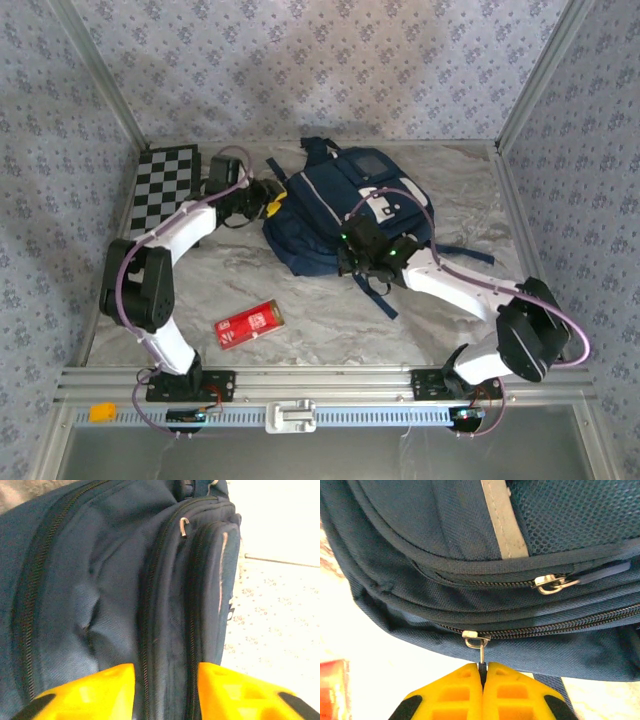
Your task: Pack books, pencil case, and school supplies into a backpack
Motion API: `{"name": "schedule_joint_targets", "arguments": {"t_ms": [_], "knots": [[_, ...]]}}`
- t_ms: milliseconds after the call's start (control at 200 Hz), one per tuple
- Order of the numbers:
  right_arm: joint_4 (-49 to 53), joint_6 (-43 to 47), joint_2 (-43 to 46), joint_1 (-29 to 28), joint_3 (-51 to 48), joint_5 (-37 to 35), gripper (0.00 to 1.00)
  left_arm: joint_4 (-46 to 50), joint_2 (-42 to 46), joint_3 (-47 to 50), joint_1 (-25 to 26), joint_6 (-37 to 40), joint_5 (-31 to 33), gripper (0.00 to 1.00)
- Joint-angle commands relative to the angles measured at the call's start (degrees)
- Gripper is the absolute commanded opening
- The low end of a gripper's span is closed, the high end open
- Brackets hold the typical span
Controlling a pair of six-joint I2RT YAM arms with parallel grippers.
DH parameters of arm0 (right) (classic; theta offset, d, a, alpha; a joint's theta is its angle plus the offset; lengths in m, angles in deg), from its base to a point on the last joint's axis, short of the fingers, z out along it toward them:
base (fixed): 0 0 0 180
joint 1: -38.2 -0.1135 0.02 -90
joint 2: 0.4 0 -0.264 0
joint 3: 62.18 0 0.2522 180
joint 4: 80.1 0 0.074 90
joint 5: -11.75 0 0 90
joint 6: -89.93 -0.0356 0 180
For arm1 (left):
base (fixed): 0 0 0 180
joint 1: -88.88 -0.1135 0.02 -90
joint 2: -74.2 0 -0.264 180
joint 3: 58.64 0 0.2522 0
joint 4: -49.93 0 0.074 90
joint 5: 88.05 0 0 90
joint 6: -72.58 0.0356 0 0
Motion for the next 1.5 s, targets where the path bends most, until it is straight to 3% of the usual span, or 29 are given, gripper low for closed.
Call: {"name": "schedule_joint_targets", "arguments": {"t_ms": [0,145,260,380,470,725,899,1184,1364,1444,1499], "knots": [[1.41,-1.82,-0.58,-0.42,0.86,-1.79,0.0,-5.29,5.97,6.57,5.46,-7.63,4.29,0.46],[1.45,-1.65,-0.79,-0.71,0.36,-2.02,0.0,-8.74,8.29,11.46,11.79,-16.11,10.25,0.52],[0.93,-2.11,-0.75,-0.76,-0.07,-1.79,0.0,-5.44,6.35,7.94,15.93,-16.69,13.85,0.53],[0.8,-1.67,-0.89,-0.85,0.51,-1.9,0.0,-4.69,5.01,7.51,19.25,-19.11,18.75,0.46],[1.24,-1.5,-0.68,-0.81,1.02,-2.73,0.0,-6.68,4.4,8.3,20.96,-20.13,21.7,0.36],[6.06,-1.32,0.4,-0.13,0.46,-8.43,0.0,-1.54,4.23,5.42,20.3,-15.32,23.08,0.0],[8.85,0.12,3.78,4.14,-2.95,-10.2,0.0,1.37,6.55,6.6,16.97,-10.0,21.25,0.0],[9.05,4.42,9.0,14.83,-8.83,-7.64,0.0,3.65,8.37,8.63,8.31,-0.07,13.12,0.0],[8.15,5.17,8.0,15.43,-6.69,-5.11,0.0,4.84,8.35,7.1,8.0,1.86,13.16,0.0],[6.92,5.21,9.1,14.88,-6.27,-1.4,0.22,4.53,8.29,6.75,8.25,2.5,12.3,0.0],[6.29,4.14,10.63,14.23,-5.93,0.35,0.29,5.11,8.24,6.52,8.44,2.56,11.66,0.0]]}}
